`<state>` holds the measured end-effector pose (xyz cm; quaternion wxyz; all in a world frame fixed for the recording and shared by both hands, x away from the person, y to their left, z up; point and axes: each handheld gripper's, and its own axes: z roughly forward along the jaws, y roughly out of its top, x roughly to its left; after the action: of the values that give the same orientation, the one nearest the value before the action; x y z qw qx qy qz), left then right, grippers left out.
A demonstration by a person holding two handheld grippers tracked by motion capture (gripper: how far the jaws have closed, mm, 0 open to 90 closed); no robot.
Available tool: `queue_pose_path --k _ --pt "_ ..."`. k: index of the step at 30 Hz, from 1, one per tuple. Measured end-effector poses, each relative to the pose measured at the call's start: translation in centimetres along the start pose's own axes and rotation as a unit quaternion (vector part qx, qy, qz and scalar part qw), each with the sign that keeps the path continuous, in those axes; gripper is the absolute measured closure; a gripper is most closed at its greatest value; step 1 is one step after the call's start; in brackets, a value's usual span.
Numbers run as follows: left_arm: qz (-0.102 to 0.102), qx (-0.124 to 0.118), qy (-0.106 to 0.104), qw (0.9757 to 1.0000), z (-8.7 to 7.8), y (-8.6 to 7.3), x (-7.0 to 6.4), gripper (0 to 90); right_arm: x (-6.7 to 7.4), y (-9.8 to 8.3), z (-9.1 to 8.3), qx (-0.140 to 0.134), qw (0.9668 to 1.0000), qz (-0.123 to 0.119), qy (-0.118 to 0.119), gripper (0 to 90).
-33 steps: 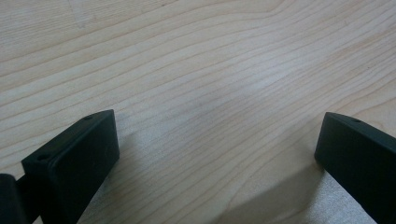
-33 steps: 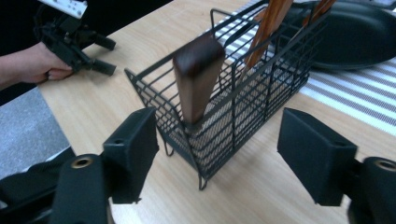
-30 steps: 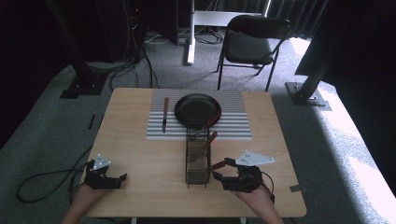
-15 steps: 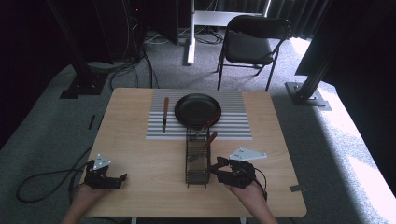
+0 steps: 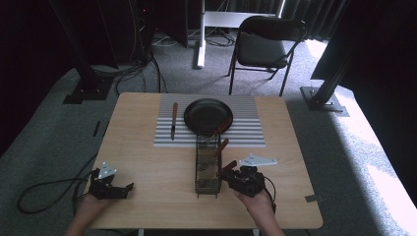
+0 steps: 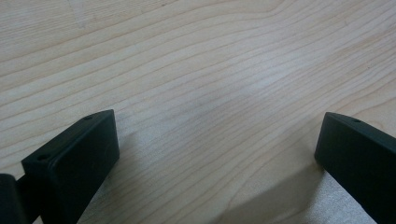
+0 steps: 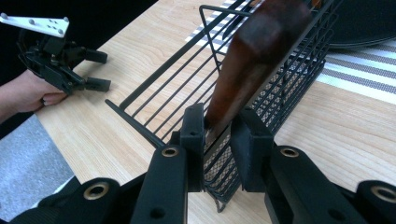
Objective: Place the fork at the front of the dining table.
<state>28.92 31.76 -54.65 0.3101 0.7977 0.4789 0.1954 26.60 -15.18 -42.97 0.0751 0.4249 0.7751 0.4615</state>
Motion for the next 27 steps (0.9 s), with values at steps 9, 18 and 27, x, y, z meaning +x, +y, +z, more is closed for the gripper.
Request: queue_pose_path --k 9,18,27 --pt "0.000 0.000 0.000 1.0000 0.0 0.0 0.0 0.0 0.2 0.2 -0.1 -0.012 0.9998 0.007 0.014 80.1" --pt "0.000 0.000 0.000 1.0000 0.0 0.0 0.0 0.0 0.6 0.8 -1.8 -0.037 0.9992 -0.013 0.011 80.3" --pt "0.000 0.000 0.000 1.0000 0.0 0.0 0.0 0.0 0.7 2.0 -4.1 -0.066 0.9976 -0.021 0.008 80.4"
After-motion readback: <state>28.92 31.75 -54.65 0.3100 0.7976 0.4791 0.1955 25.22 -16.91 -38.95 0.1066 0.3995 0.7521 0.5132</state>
